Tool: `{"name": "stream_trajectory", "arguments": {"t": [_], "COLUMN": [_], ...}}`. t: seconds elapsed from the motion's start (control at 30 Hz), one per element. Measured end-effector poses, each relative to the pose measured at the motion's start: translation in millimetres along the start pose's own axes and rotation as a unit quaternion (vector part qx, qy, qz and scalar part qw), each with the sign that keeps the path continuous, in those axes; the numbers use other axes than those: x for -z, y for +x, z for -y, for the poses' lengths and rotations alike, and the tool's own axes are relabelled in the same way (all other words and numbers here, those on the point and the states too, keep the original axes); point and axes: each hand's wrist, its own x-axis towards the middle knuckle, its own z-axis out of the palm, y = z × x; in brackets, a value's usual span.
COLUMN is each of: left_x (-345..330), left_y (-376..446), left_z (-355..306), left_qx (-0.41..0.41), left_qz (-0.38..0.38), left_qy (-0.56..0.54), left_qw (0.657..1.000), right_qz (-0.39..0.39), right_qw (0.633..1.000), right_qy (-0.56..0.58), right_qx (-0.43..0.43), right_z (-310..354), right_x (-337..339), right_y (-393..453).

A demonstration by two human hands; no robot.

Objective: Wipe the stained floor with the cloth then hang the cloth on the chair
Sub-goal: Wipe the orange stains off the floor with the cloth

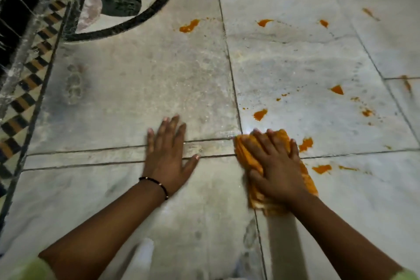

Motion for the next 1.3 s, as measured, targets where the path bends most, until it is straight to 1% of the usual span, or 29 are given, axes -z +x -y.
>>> {"name": "stream_trajectory", "arguments": {"t": [0.07, 0.13, 0.2, 0.27, 0.33, 0.4, 0.47, 0.53, 0.63, 0.67, 0.7, 0.73, 0.83, 0.9, 0.97, 1.0, 1.07, 1.13, 1.2, 1.3], "left_x": [-5.4, -7.9, -9.6, -19.2, -27.9, -31.9, -33.8, -32.1, -29.5, -28.9, -28.9, -28.8, -27.8, -27.5, -27.3, -27.1, -27.0, -26.4, -26.4, -27.0], "left_y": [13.0, 31.3, 42.6, 53.6, 57.6, 58.1, 55.4, 53.9, 54.9, 54.2, 54.4, 54.9, 55.2, 54.7, 54.4, 54.2, 53.6, 53.2, 53.8, 53.8], "left_z": [-21.7, -34.5, -34.1, -36.2, -40.9, -43.5, -42.6, -41.8, -42.2, -42.0, -42.4, -43.3, -43.3, -42.2, -42.1, -42.1, -42.8, -42.6, -42.7, -42.4], "left_qx": [-0.064, -0.108, -0.092, -0.067, -0.062, -0.054, -0.048, -0.048, -0.059, -0.055, -0.052, -0.05, -0.049, -0.049, -0.052, -0.052, -0.053, -0.051, -0.051, -0.053], "left_qz": [0.016, 0.023, 0.034, 0.056, 0.063, 0.059, 0.049, 0.047, 0.063, 0.062, 0.062, 0.062, 0.064, 0.063, 0.061, 0.06, 0.062, 0.059, 0.057, 0.055], "left_qy": [0.014, 0.016, 0.004, 0.022, 0.071, 0.084, 0.081, 0.074, 0.073, 0.073, 0.073, 0.074, 0.075, 0.07, 0.067, 0.066, 0.065, 0.064, 0.064, 0.062], "left_qw": [0.998, 0.994, 0.995, 0.996, 0.994, 0.993, 0.994, 0.995, 0.994, 0.994, 0.994, 0.994, 0.994, 0.994, 0.995, 0.995, 0.995, 0.995, 0.995, 0.995], "right_qz": [0.002, -0.022, -0.036, -0.01, 0.01, 0.011, 0.002, -0.021, -0.054, -0.058, -0.058, -0.059, -0.063, -0.039, -0.033, -0.034, -0.031, -0.037, -0.048, -0.065], "right_qw": [0.999, 0.998, 0.999, 1.0, 0.999, 0.999, 0.999, 0.993, 0.969, 0.962, 0.961, 0.966, 0.986, 0.995, 0.997, 0.996, 0.991, 0.982, 0.97, 0.944], "right_qy": [-0.006, -0.016, -0.008, 0.008, 0.006, 0.015, 0.027, 0.038, 0.052, 0.053, 0.05, 0.044, 0.03, 0.023, 0.023, 0.023, 0.029, 0.03, 0.029, 0.056], "right_qx": [-0.051, -0.063, -0.039, 0.008, 0.049, 0.041, -0.023, -0.107, -0.236, -0.261, -0.265, -0.249, -0.15, -0.089, -0.071, -0.081, -0.13, -0.183, -0.236, -0.318], "right_z": [7.6, 18.5, 35.0, 37.1, 24.0, -1.1, -27.4, -42.7, -34.5, -26.9, -18.0, -8.2, 10.1, 1.9, -20.1, -32.8, -54.9, -68.3, -76.2, -81.4], "right_x": [2.5, -0.5, -4.2, -10.9, -13.8, -14.0, -11.8, -7.9, -3.7, -3.3, -4.3, -4.8, -9.8, -14.2, -16.1, -15.7, -13.7, -8.9, -3.8, 3.2], "right_y": [24.6, 30.3, 12.5, -18.7, -49.7, -74.2, -86.9, -77.6, -33.0, -16.6, -2.5, 6.9, -4.3, -32.2, -62.0, -73.1, -83.1, -74.8, -51.5, 2.4]}}
